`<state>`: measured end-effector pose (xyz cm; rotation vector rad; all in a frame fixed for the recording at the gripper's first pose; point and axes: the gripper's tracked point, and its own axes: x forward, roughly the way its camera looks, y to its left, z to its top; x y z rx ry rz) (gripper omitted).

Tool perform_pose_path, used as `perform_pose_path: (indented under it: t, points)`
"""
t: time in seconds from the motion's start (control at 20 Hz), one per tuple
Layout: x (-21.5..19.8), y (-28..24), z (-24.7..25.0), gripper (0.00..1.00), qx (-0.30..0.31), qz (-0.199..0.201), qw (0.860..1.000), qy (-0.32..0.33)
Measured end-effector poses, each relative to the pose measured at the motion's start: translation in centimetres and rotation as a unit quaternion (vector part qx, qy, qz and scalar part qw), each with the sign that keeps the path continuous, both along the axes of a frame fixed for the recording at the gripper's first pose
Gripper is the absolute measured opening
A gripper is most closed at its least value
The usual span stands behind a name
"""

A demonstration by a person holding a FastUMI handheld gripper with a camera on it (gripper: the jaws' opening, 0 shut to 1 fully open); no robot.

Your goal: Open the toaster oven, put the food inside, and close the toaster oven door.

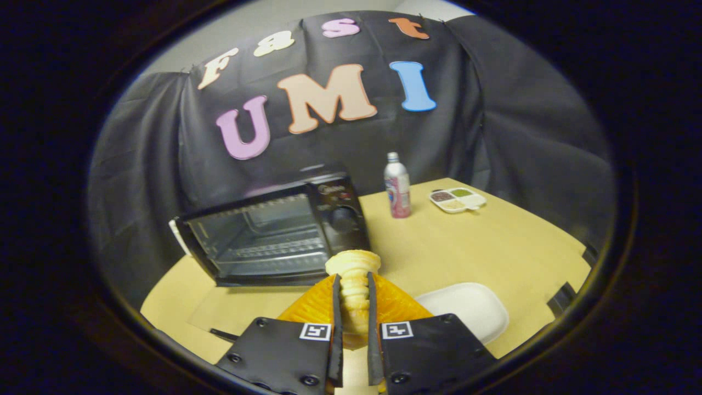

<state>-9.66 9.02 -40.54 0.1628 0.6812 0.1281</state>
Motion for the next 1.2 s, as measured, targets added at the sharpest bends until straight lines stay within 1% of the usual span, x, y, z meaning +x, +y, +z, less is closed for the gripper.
perform_pose_path:
  t: [0.2,0.35,0.5,0.6,0.75,0.9,1.1,1.2]
  points:
    - [0.0,5.8,-0.4,0.19,0.053,0.032,0.998,0.01]
    - [0.0,9.0,-1.2,0.19,0.09,0.038,0.995,0.028]
    - [0.8,10.8,-2.2,0.19,0.115,0.032,0.992,0.038]
    - [1.6,12.0,-2.2,0.19,0.141,0.021,0.989,0.038]
    - [3.8,13.1,-2.5,0.19,0.168,-0.008,0.985,0.032]
    - [5.7,14.5,-3.9,0.19,0.166,-0.031,0.985,0.03]
    - [8.7,15.9,-4.9,0.19,0.17,-0.076,0.982,0.016]
    - [10.0,16.5,-5.1,0.19,0.153,-0.082,0.985,0.006]
